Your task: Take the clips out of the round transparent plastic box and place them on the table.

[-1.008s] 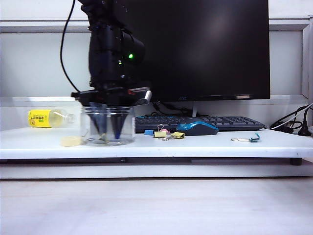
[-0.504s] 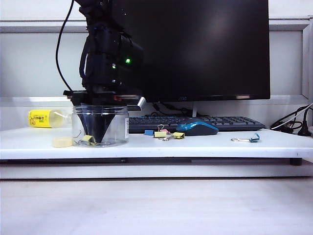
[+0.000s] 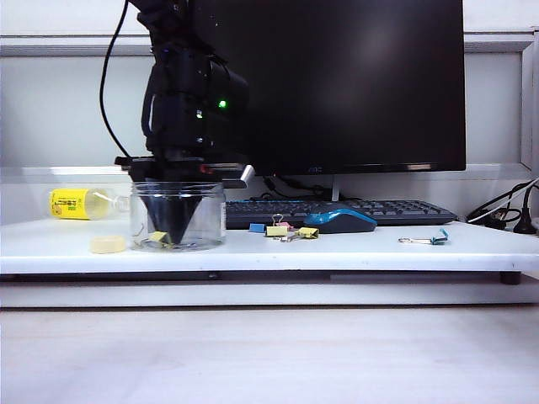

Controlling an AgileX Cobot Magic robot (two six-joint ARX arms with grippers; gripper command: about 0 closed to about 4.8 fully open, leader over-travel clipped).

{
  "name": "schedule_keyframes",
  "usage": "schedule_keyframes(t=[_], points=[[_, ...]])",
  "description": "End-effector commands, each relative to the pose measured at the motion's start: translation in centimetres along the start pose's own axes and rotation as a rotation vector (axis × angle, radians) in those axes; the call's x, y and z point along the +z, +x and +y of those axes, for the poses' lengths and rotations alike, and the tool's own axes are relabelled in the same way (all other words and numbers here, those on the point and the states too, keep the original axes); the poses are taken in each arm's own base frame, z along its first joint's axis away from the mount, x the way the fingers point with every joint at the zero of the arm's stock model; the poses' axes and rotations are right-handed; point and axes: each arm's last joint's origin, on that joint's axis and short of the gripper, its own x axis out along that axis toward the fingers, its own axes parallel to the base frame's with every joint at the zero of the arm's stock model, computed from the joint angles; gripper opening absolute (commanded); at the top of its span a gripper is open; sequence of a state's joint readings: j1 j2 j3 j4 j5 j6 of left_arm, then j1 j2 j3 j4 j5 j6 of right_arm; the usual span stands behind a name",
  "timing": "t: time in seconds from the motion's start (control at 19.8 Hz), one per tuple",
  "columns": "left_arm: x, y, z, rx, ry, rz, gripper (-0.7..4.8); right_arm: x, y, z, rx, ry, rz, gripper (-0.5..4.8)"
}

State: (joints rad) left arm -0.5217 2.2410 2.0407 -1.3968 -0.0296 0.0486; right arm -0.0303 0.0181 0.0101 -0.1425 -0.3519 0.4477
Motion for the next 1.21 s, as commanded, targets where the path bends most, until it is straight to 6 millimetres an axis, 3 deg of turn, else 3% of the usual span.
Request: schedule_keyframes(t=[0.05,0.2,0.5,1.01,1.21], points=[[1.2,-0.7,0.1,-0.020,0.003,-0.066,0.88,0.1,0.0,0.0,0.000,-0.006,-0.007,1.07],[1.2,-2.6,-0.1,-0.098,0.009,-0.104,1.20,0.1,0.0,0.1,0.001,-0.006,-0.007,1.07],[1.1,-2.6,-1.6,-0.103,0.129,-0.091,1.22,0.1,0.0,0.0,0.000,-0.006,-0.007,1.07],[0.8,-0.1,-2.4,0.007,0.182,-0.009,1.22,0.1,0.0,0.0,-0.003,-0.006,-0.008,1.07],[0.9,-0.2,-2.3,0.042,0.181,-0.015,1.22,0.1,0.0,0.0,-0.006,-0.006,-0.010,1.07]])
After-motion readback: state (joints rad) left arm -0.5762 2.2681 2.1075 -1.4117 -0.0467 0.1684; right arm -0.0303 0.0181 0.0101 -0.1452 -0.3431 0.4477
